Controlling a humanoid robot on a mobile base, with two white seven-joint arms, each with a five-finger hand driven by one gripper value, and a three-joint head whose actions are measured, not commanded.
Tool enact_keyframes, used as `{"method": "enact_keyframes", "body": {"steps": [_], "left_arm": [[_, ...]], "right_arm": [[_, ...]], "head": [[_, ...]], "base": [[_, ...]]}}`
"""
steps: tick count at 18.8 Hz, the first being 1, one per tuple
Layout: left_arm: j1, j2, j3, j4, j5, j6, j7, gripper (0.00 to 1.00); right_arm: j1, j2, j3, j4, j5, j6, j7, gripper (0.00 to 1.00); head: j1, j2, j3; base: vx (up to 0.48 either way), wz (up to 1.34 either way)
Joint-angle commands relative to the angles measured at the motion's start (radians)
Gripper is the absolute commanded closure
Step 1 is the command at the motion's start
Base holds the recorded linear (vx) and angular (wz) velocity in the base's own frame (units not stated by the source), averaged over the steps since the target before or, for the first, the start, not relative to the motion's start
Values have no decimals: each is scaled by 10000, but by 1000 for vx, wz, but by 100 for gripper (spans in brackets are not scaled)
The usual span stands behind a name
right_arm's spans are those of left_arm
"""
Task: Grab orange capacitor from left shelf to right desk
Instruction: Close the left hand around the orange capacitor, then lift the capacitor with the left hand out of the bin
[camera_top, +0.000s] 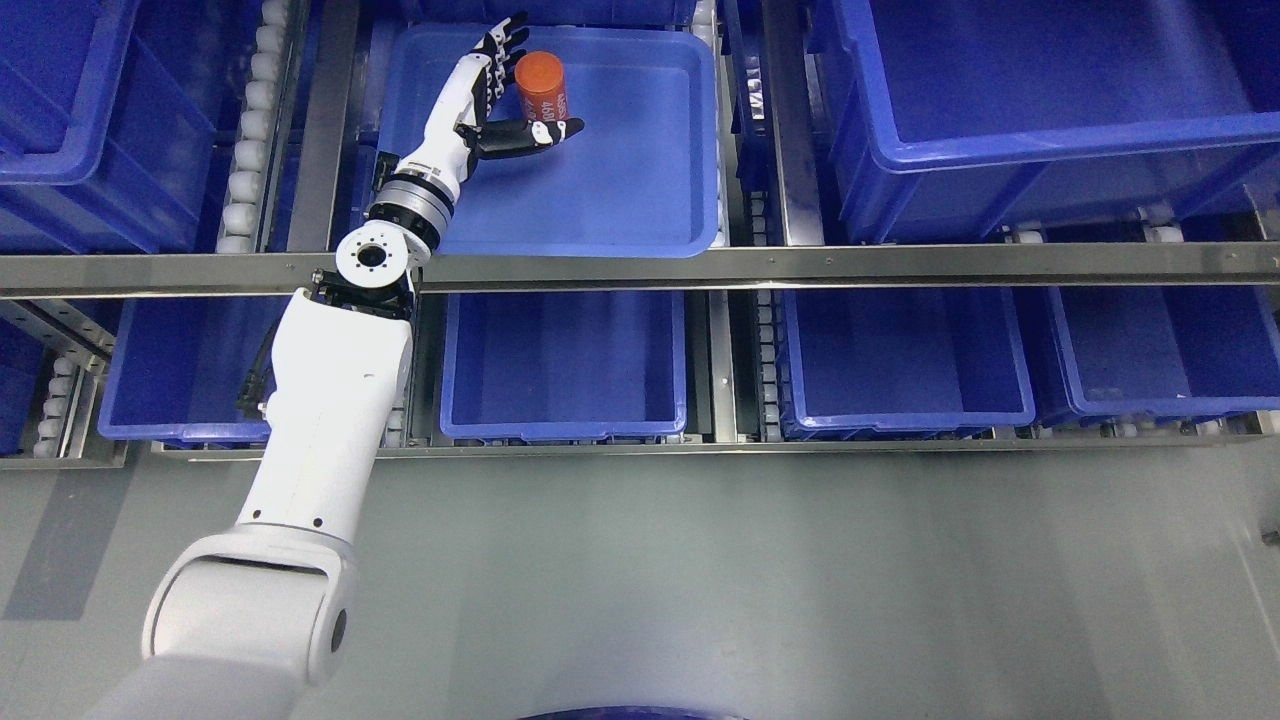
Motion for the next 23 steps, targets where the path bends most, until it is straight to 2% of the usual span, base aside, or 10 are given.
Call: {"method": "enact_keyframes", "body": {"steps": [1,4,7,10,12,13,15,23], "left_arm": [[-191,157,-680,1757,-28,-355,-70,14],[-146,157,-497,1772,-12,-1121,-285,36],[-84,157,115,1772,3,-1843,-300,66],[-7,157,500,1757,33,-2120,-331,82],[23,157,714,1757,125,-2593,-453,96],[69,157,898,1757,171,-2793,-560,100],[85,157,1114,1605,187,-2979,-775,100],[116,157,1360,-1690,1243,-2934,-822,100]], "right_arm": [[139,-175,-107,-337,0,-6,8,0],[139,-175,-107,-337,0,-6,8,0],[139,-175,-107,-337,0,-6,8,0],[139,-175,-107,-337,0,-6,8,0],[139,-175,-107,-337,0,-6,8,0],[139,-175,-107,-337,0,-6,8,0],[139,-175,-107,-337,0,-6,8,0],[139,-175,-107,-337,0,-6,8,0]], "head": [[0,0,0],[0,0,0],[0,0,0],[0,0,0],[0,0,0],[0,0,0],[0,0,0],[0,0,0]], "base": [[112,0],[105,0],[87,7],[68,16],[29,-1],[14,-2],[0,0],[-26,-1]]}}
